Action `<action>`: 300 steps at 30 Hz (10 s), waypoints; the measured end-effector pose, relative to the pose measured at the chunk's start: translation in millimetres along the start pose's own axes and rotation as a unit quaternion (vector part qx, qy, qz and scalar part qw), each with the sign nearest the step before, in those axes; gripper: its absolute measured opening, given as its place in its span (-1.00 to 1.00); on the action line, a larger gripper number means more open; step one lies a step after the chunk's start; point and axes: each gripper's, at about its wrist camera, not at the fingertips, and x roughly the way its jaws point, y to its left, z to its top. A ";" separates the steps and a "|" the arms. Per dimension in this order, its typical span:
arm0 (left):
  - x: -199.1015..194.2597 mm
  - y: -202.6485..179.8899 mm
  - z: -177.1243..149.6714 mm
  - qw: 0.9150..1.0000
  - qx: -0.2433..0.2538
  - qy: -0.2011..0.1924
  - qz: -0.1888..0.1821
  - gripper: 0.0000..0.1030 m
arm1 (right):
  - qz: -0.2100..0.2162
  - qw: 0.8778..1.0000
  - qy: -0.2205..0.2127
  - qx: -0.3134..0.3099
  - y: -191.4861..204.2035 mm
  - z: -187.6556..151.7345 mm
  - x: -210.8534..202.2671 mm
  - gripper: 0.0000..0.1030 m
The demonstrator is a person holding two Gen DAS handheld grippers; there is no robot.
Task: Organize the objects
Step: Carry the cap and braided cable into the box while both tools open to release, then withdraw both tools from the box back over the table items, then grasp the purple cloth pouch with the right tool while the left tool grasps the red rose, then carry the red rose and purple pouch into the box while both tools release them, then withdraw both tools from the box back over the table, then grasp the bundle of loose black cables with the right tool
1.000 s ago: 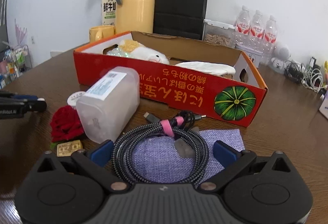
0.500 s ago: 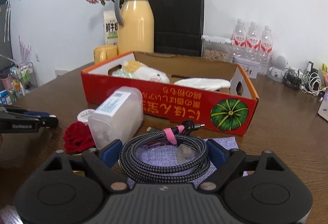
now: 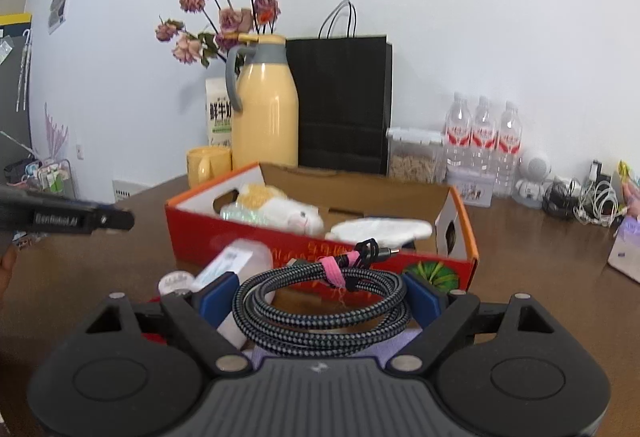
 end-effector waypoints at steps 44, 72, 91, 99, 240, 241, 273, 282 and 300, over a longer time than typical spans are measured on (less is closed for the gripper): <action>160.8 -68.8 79.7 0.999 0.011 0.012 0.051 1.00 | -0.048 0.998 0.023 0.034 -53.0 52.5 156.9 1.00; 24.6 -49.4 63.9 0.997 0.016 -0.049 0.056 1.00 | -0.044 0.999 -0.023 -0.020 -23.4 50.2 32.0 1.00; -7.9 -4.9 -9.3 0.995 0.006 0.037 0.095 1.00 | -0.032 0.997 0.070 -0.018 -9.6 -20.7 12.0 0.81; -8.0 5.2 -16.1 0.994 -0.006 0.043 0.097 1.00 | -0.009 0.995 0.091 -0.024 -5.9 -8.6 40.7 0.24; 130.8 -80.3 82.6 0.999 0.017 -0.011 0.031 1.00 | -0.029 0.999 0.010 0.017 -49.6 65.5 140.8 1.00; 126.6 -80.4 83.2 0.999 0.015 -0.014 0.032 1.00 | -0.029 0.999 0.007 0.014 -48.9 67.1 136.7 1.00; -21.1 -41.8 13.5 0.998 0.031 -0.002 0.055 1.00 | -0.034 0.998 0.047 -0.016 -37.5 -6.2 -9.5 1.00; -23.0 -31.6 -20.6 0.997 0.023 0.045 0.055 1.00 | -0.017 0.995 0.101 -0.016 -24.6 -38.5 2.2 1.00; -12.6 -40.4 -38.8 0.996 0.014 0.079 0.037 1.00 | 0.021 0.991 0.121 0.060 -36.3 -46.1 36.2 -0.26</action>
